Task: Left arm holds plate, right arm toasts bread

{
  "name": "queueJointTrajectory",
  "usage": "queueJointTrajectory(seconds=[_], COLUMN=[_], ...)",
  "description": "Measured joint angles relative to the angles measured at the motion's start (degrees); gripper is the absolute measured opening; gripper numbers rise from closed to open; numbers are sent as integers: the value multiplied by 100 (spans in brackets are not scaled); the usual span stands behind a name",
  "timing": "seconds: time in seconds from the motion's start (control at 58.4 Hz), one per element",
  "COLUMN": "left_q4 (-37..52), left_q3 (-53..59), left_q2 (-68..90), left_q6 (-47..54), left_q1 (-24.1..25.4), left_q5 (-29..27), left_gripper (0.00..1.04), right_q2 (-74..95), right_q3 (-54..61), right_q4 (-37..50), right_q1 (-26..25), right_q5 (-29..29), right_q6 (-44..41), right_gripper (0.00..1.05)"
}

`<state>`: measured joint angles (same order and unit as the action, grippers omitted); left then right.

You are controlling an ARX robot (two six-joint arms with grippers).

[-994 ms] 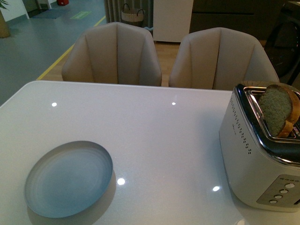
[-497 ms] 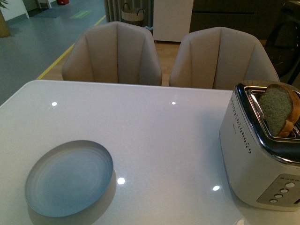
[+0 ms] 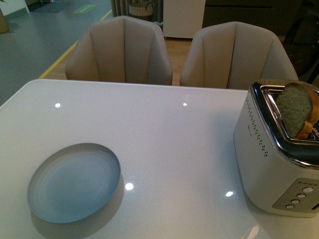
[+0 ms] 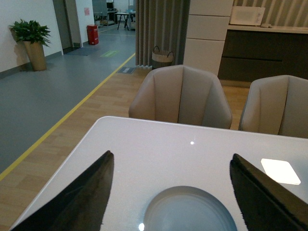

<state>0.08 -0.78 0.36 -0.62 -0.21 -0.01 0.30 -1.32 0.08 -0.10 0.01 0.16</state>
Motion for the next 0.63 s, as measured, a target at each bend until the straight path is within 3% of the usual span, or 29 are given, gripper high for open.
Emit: queueJointTrajectory(seconds=[0.103,0.634], left_q4=[0,0], left_q3=[0,0], left_q2=[0,0], left_q6=[0,11], left_q1=[0,0], left_q5=[0,0], left_gripper=[99,97], right_q2=[0,0], right_q3=[0,0], right_q4=[0,0], right_q1=[0,0], right_q5=[0,0], right_q6=[0,0], right_gripper=[96,96])
